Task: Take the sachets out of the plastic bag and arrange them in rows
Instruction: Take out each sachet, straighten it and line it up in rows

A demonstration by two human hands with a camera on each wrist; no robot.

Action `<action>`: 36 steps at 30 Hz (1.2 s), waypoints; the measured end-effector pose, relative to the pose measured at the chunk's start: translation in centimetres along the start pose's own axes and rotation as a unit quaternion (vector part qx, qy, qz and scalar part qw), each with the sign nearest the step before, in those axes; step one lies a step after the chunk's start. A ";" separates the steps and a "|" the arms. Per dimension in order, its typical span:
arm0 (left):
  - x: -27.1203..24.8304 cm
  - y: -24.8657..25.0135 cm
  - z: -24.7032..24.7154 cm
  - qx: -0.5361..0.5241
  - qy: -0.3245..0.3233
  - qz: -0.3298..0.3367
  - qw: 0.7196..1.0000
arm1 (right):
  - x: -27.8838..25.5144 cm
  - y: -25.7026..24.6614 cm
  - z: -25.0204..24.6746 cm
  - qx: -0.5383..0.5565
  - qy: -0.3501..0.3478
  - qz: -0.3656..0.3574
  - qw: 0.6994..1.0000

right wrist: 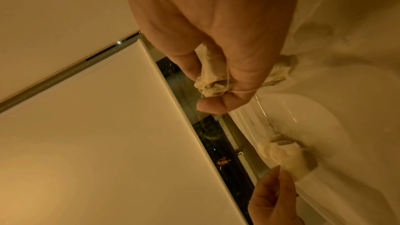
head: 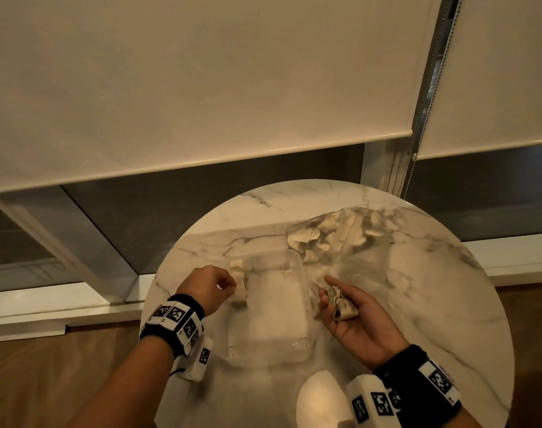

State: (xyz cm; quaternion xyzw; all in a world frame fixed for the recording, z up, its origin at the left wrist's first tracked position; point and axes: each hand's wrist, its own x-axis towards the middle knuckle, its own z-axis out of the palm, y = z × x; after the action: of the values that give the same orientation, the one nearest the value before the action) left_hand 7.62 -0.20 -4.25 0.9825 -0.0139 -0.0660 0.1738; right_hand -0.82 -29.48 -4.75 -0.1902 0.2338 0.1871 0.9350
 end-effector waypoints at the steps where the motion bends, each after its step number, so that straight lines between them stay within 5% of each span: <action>1: 0.3 0.1 -0.1 0.024 0.001 -0.004 1.000 | 0.0 -0.3 0.0 0.004 0.004 -0.007 1.000; 11: 2.2 1.5 -0.3 0.186 -0.021 0.012 0.982 | 0.9 -1.6 -1.8 0.032 0.030 -0.037 0.998; 19: 2.5 1.7 0.0 0.160 0.021 0.006 0.987 | 0.9 -2.6 -2.5 0.042 0.055 -0.063 0.996; 25: 1.4 1.8 0.1 0.113 0.050 0.009 0.992 | 1.1 -2.4 -2.7 -0.073 0.080 -0.072 0.992; 32: -2.3 1.3 0.1 -0.023 0.092 -0.018 0.995 | 1.4 -0.9 -0.9 -0.242 0.080 -0.115 0.960; 36: -4.9 0.8 0.5 -0.065 0.079 -0.066 0.993 | 2.2 -1.4 0.3 -0.425 0.104 -0.178 0.882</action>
State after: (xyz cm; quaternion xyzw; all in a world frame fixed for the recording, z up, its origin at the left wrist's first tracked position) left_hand 2.71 -0.86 -3.88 0.9701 0.0689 0.0000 0.2328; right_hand 1.71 -30.02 -5.23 -0.6257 0.1905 0.0784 0.7523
